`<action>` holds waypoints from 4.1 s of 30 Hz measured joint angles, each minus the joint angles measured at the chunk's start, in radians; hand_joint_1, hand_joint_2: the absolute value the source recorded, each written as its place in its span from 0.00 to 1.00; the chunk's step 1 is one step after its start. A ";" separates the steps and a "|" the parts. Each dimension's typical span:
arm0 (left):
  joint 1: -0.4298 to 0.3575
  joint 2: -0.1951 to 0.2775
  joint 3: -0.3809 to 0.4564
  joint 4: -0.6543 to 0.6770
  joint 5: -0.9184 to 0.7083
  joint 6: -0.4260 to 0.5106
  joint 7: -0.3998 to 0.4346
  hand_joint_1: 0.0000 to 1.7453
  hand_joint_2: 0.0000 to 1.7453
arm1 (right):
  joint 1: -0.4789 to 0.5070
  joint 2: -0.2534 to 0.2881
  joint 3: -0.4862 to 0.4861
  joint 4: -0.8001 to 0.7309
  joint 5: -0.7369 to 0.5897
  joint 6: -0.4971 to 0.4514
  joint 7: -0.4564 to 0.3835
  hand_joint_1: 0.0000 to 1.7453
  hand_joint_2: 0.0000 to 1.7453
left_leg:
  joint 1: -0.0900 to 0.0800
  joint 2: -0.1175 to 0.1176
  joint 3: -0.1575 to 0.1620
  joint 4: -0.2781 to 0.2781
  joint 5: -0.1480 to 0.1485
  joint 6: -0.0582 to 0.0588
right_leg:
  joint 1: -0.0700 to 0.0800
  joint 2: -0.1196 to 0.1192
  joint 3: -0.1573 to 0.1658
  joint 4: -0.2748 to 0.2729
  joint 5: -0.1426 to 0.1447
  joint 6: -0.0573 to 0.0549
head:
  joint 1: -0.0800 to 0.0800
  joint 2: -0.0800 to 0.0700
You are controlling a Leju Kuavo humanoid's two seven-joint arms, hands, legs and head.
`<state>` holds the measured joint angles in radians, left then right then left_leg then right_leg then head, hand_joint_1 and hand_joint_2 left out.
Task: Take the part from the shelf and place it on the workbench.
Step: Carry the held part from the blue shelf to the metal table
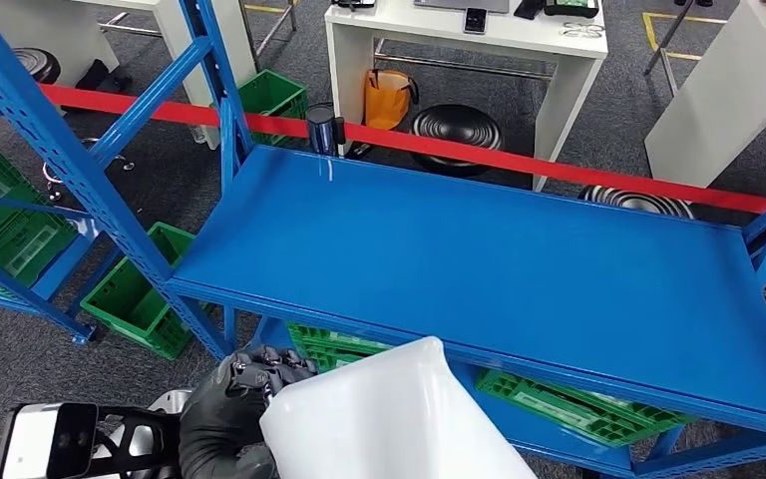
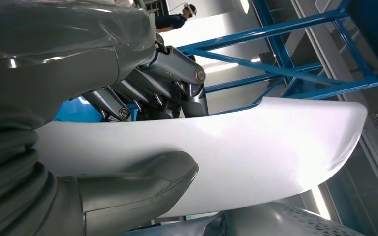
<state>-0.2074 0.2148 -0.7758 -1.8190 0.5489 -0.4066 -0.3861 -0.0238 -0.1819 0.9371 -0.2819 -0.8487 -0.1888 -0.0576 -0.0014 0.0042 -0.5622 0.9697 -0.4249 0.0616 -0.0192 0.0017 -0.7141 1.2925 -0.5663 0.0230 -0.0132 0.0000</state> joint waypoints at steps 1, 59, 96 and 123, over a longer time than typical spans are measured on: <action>0.000 0.000 0.000 0.000 0.000 -0.001 0.000 1.00 1.00 | 0.000 0.000 0.000 0.000 0.000 0.000 0.000 0.00 0.00 | 0.000 0.000 0.000 0.001 0.000 0.000 | -0.001 0.000 0.003 -0.006 0.008 0.008 | 0.000 0.000; 0.001 0.000 0.016 -0.004 0.018 -0.026 -0.048 1.00 1.00 | -0.007 0.001 0.025 0.000 -0.010 0.001 -0.005 0.00 0.00 | -0.004 0.001 -0.003 0.000 0.004 0.003 | 0.006 0.001 0.093 -0.172 0.049 -0.007 | 0.000 0.000; 0.018 -0.003 0.023 -0.005 0.008 -0.049 -0.052 1.00 1.00 | -0.012 -0.009 0.032 -0.003 -0.023 0.001 -0.002 0.00 0.00 | -0.002 -0.003 -0.007 0.013 -0.003 -0.007 | -0.007 -0.003 0.084 -0.165 0.066 0.033 | 0.000 0.000; 0.055 -0.026 0.043 0.020 0.087 -0.075 0.028 1.00 1.00 | -0.003 0.001 0.033 -0.003 -0.050 -0.005 -0.019 0.00 0.00 | -0.001 0.003 -0.042 -0.003 0.042 0.003 | -0.001 -0.001 0.043 -0.029 -0.026 -0.004 | -0.001 0.000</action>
<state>-0.1527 0.1884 -0.7332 -1.7988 0.6356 -0.4812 -0.3580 -0.0267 -0.1810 0.9697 -0.2846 -0.8990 -0.1938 -0.0761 -0.0025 0.0075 -0.6043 0.9672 -0.3825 0.0642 -0.0204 0.0005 -0.6710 1.2635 -0.5927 0.0188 -0.0141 0.0000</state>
